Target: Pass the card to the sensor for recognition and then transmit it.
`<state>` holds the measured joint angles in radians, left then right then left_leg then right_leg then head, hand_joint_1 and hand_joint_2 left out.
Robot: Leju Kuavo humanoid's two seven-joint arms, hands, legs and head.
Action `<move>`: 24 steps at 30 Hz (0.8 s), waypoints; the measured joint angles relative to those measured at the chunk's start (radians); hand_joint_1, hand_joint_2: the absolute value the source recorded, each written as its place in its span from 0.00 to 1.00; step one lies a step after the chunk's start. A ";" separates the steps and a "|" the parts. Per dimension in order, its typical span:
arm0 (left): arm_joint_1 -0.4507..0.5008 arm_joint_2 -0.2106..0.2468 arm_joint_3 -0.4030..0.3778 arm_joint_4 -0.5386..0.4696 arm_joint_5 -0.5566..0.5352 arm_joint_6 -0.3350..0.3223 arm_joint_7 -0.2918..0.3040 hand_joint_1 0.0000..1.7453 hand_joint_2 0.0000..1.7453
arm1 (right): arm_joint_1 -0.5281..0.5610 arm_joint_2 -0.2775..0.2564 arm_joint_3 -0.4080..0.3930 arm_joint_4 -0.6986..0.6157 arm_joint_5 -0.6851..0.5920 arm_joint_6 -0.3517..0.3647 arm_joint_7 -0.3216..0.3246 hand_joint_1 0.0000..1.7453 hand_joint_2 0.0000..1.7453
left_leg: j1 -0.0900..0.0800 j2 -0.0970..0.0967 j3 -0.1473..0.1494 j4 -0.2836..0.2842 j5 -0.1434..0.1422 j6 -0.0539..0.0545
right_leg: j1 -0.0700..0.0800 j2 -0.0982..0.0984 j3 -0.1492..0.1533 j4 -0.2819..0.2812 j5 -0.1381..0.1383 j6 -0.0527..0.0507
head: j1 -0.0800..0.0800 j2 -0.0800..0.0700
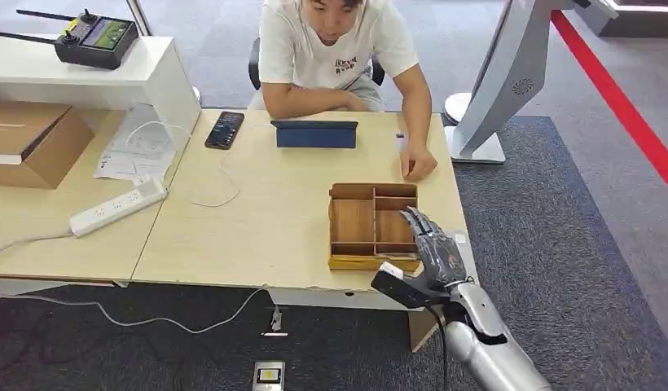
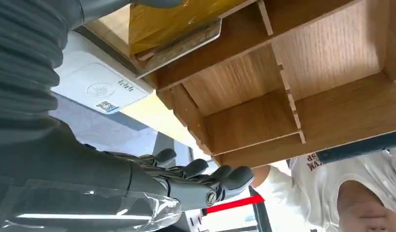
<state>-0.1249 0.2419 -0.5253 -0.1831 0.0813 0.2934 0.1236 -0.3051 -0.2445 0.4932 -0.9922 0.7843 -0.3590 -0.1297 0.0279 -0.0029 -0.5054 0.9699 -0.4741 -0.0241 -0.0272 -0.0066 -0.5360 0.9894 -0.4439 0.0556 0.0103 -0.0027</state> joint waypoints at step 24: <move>0.000 0.005 0.000 0.000 -0.003 0.000 -0.009 0.00 1.00 | -0.001 0.006 0.002 0.010 0.004 0.007 0.000 0.96 1.00 | 0.000 0.000 0.000 0.000 0.000 0.000 | 0.000 0.000 0.000 0.000 0.000 0.000 | 0.000 0.000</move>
<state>-0.1250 0.2472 -0.5253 -0.1831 0.0778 0.2934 0.1144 -0.3061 -0.2388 0.4952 -0.9819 0.7881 -0.3517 -0.1293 0.0279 -0.0030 -0.5055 0.9699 -0.4741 -0.0241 -0.0272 -0.0066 -0.5359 0.9894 -0.4439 0.0556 0.0103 -0.0027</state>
